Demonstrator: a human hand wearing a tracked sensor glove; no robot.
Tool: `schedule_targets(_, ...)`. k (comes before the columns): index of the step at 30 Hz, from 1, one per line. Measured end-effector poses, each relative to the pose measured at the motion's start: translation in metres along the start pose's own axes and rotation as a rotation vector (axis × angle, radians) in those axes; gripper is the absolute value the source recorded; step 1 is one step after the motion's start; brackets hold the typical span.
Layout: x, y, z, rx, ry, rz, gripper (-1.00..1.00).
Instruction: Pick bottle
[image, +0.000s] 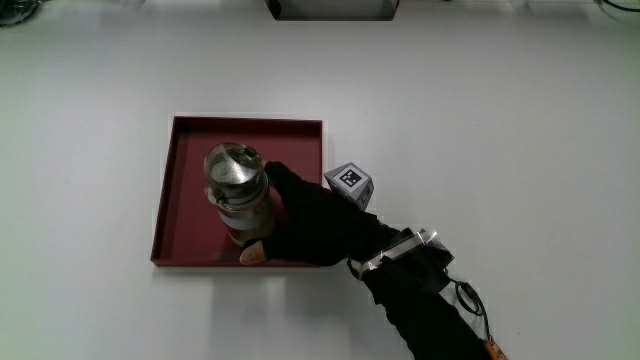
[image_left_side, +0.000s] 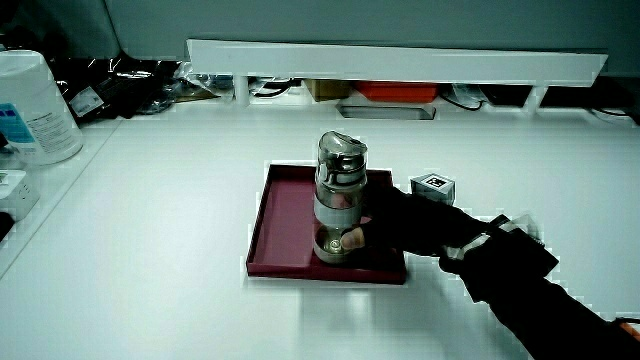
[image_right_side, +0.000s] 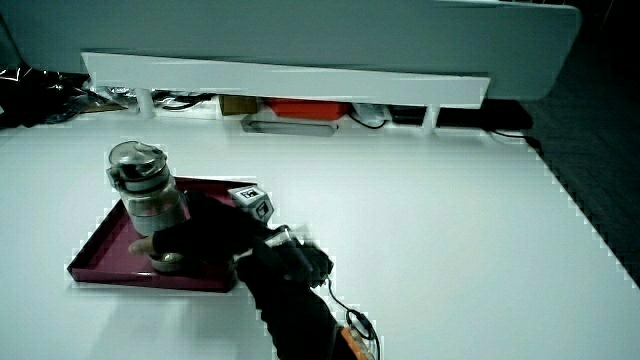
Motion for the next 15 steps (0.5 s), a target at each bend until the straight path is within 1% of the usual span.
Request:
schedule_targets(1, 0.0033, 0.002, 0.0001, 0.003, -0.002, 0.004, 0.0)
schedule_targets(5, 0.0055, 0.0046, -0.0032, 0.002, 0.011, 0.003, 0.0)
schedule_targets(7, 0.0069, 0.0057, -0.0032, 0.01, 0.004, 0.009, 0.0)
schedule_targets(8, 0.0068, 0.0053, -0.0034, 0.013, 0.012, 0.002, 0.0)
schedule_targets(9, 0.0049, 0.0041, -0.0043, 0.01, 0.035, 0.003, 0.0)
schedule_targets(10, 0.0082, 0.0056, -0.0034, 0.012, 0.032, 0.016, 0.0)
schedule_targets(11, 0.0082, 0.0055, -0.0036, 0.017, 0.03, 0.013, 0.0)
schedule_targets(12, 0.0068, 0.0051, -0.0045, 0.022, 0.039, 0.017, 0.0)
schedule_targets(13, 0.0073, 0.0049, -0.0045, 0.023, 0.032, 0.014, 0.0)
schedule_targets(15, 0.0081, 0.0043, -0.0044, 0.044, 0.038, 0.034, 0.09)
